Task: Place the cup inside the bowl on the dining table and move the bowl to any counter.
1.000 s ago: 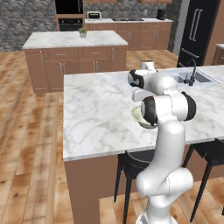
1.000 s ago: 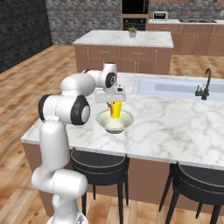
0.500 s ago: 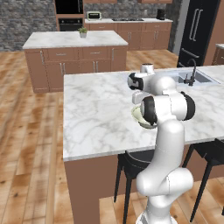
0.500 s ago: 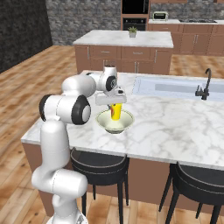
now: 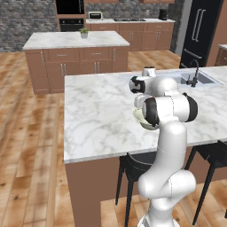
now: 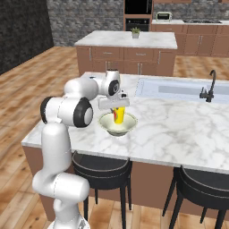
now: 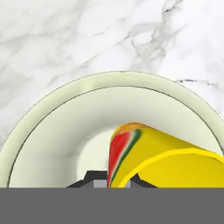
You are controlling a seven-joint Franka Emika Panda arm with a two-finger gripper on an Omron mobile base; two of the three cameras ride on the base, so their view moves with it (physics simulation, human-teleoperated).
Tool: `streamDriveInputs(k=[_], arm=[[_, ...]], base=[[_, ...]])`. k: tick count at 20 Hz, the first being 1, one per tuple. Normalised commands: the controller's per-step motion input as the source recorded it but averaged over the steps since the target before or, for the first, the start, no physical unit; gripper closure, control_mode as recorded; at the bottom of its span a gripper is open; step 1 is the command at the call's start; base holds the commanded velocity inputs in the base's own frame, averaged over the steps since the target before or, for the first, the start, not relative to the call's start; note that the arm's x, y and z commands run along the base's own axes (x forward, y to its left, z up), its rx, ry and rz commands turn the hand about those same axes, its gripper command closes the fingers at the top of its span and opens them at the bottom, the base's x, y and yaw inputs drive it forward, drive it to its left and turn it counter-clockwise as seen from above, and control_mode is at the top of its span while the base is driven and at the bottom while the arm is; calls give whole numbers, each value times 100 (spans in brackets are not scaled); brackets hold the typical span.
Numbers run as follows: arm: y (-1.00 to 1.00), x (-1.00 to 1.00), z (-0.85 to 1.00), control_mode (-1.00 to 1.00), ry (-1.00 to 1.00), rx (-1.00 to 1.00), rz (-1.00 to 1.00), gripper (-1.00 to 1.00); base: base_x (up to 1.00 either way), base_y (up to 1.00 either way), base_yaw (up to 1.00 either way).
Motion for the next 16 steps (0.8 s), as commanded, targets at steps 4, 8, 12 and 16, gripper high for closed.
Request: streamDriveInputs(k=[4, 8, 12, 16], arm=[[-2, 3, -18, -100, -4, 0, 6, 100], [0, -1, -6, -100, -2, 0, 5, 100], [0, -42, 0, -100, 0, 1, 4, 100], [0, -58, 0, -100, 0, 2, 2, 100]], base=[[0, 0, 0], [0, 0, 0], [0, 0, 0], [0, 0, 0]])
